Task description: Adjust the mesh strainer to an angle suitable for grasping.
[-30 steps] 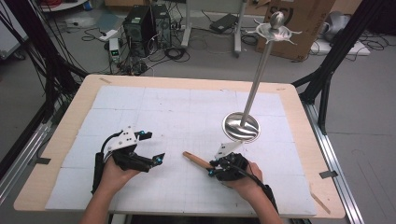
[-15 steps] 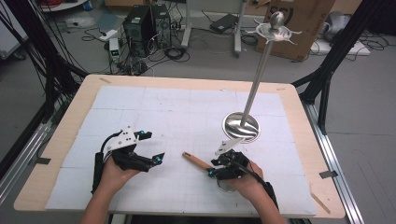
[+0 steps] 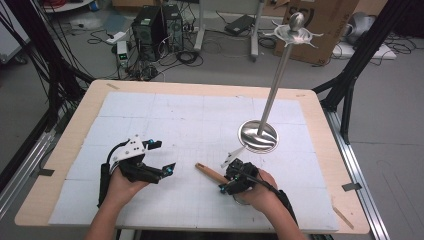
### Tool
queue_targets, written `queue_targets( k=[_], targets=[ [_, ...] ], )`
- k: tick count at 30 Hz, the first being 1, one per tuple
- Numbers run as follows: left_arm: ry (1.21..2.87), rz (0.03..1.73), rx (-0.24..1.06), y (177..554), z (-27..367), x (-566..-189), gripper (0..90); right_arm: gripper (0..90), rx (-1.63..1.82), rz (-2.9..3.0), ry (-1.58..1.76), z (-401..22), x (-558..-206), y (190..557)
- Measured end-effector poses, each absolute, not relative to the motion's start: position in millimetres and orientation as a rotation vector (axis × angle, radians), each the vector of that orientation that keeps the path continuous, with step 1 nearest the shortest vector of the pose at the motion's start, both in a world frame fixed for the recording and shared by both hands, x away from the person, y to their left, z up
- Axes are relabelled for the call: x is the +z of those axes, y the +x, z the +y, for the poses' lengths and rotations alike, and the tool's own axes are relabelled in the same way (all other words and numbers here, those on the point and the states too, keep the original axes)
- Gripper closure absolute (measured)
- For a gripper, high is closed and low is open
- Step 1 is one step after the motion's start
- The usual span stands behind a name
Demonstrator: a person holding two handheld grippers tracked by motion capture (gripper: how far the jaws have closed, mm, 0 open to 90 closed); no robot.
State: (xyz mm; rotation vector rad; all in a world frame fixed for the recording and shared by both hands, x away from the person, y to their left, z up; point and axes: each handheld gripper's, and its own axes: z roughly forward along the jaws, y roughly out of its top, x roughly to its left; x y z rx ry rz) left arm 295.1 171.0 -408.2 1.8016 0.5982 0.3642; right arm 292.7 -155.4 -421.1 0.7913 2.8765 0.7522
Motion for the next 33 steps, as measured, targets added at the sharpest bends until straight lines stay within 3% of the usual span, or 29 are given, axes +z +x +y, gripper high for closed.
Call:
queue_targets(
  k=[6, 33],
  targets=[
    [1.809, 0.599, 0.368, 296, 170, -409, 9.2, 66.5, 0.739, 2.847, 0.777, -153, -422, 290],
    [1.808, 0.617, 0.373, 296, 170, -410, 9.7, 68.4, 0.903, 2.641, 0.712, -180, -399, 285]
  ],
)
